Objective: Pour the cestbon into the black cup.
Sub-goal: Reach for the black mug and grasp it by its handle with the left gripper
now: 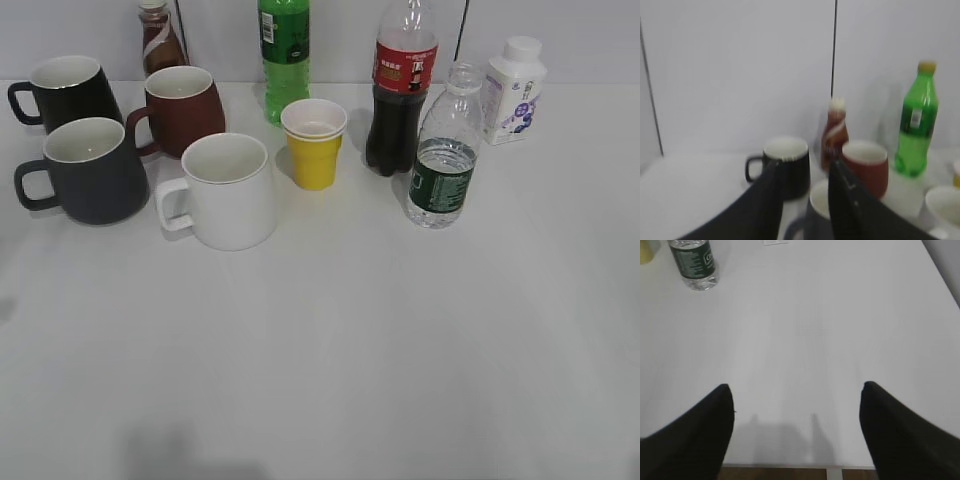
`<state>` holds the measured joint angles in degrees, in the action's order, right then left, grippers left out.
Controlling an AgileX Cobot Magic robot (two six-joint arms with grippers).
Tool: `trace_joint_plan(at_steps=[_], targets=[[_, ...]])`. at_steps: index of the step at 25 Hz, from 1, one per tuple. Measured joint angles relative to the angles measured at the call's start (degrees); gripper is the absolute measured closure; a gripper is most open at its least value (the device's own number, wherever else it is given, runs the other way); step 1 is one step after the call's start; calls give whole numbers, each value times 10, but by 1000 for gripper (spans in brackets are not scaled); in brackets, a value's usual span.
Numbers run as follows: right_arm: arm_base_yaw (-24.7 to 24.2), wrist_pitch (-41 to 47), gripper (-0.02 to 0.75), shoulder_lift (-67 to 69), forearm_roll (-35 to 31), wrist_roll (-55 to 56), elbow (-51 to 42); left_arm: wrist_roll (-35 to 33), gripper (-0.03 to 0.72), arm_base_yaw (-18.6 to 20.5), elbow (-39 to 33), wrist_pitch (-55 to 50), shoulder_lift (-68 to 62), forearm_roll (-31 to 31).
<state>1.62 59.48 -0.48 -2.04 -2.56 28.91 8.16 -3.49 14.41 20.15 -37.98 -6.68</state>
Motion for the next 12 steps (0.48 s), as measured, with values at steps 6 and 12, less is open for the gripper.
trace_joint_plan(at_steps=[6, 12], targets=[[0, 0, 150, 0, -15, 0, 0, -13, 421, 0, -2, 223, -333, 1], [0, 0, 150, 0, -17, 0, 0, -24, 369, 0, -3, 412, -546, 42]])
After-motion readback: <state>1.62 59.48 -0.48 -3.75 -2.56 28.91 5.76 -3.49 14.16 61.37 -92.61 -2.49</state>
